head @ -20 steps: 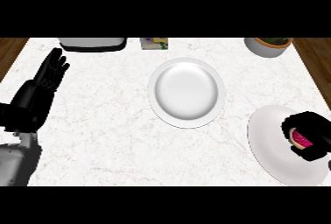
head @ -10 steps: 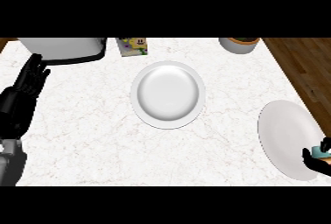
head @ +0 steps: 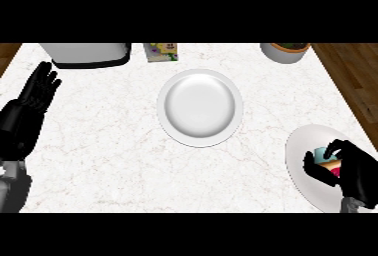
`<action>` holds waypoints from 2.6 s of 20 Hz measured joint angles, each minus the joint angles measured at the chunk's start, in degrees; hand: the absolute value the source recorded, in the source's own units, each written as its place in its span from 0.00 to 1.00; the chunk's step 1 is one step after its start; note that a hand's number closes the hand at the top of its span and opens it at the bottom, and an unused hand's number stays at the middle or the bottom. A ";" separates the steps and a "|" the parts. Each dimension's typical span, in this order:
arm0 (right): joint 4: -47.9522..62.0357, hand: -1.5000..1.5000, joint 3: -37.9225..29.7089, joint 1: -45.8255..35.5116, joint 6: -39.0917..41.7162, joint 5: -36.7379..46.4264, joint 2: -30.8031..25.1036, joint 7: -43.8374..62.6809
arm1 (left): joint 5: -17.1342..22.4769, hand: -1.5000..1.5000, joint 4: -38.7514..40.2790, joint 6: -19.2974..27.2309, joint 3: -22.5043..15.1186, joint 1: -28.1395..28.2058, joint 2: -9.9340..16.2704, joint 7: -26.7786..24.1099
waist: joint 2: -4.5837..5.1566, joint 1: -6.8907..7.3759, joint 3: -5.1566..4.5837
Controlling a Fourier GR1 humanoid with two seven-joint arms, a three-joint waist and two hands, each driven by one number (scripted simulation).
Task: Pick the cupcake from the plate and place it in the plate
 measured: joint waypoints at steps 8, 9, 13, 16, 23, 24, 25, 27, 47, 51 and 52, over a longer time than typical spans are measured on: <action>-23.52 1.00 16.93 -1.17 6.33 12.06 9.26 19.61 | 0.37 0.50 0.06 -1.49 -1.08 -1.09 -0.86 -0.72 | 1.12 3.29 0.39; -25.48 1.00 19.29 -2.69 8.32 13.58 9.63 23.06 | 0.27 0.50 0.18 -1.50 -1.25 -1.54 -1.02 -0.68 | 1.25 3.66 0.43; -26.26 1.00 27.04 -10.41 12.77 17.83 10.45 35.29 | -0.09 0.50 0.86 -1.99 -1.59 -3.84 -1.55 0.10 | 1.70 4.79 0.60; -22.27 1.00 28.20 -19.24 13.86 16.35 10.67 40.27 | -0.48 0.50 0.63 -2.39 -1.88 -3.88 -2.16 -0.29 | 1.90 5.49 0.66; -3.77 1.00 25.02 -34.77 8.45 9.02 10.75 41.66 | -2.04 0.50 2.47 -2.58 -2.48 -5.57 -3.49 -0.81 | 2.27 6.34 0.75; -0.98 1.00 24.75 -36.07 7.20 8.46 10.75 41.62 | -1.95 0.50 1.91 -2.68 -2.45 -5.46 -3.58 -0.41 | 2.27 6.40 0.75; 2.27 1.00 23.78 -37.64 5.89 7.82 10.76 41.07 | -1.98 0.50 1.92 -2.88 -2.40 -4.88 -3.74 -1.04 | 2.29 6.50 0.76; 7.84 1.00 22.53 -40.84 3.87 6.47 10.77 40.65 | -2.01 0.50 2.10 -3.16 -2.29 -4.70 -4.02 -1.12 | 2.31 6.53 0.76; 53.80 0.00 10.54 -58.03 -23.69 -14.92 10.89 20.41 | -3.08 0.50 2.05 -4.12 -2.25 -8.42 -5.53 0.54 | 3.27 8.79 0.88; 54.69 0.00 9.18 -59.30 -30.58 -18.84 10.85 14.72 | -3.04 0.50 2.76 -4.56 -2.09 -8.62 -5.61 0.22 | 3.27 8.98 0.88; 54.73 0.00 8.44 -59.59 -32.09 -19.64 10.84 13.26 | -2.97 0.50 2.57 -4.76 -2.09 -8.22 -5.58 0.24 | 3.21 8.91 0.88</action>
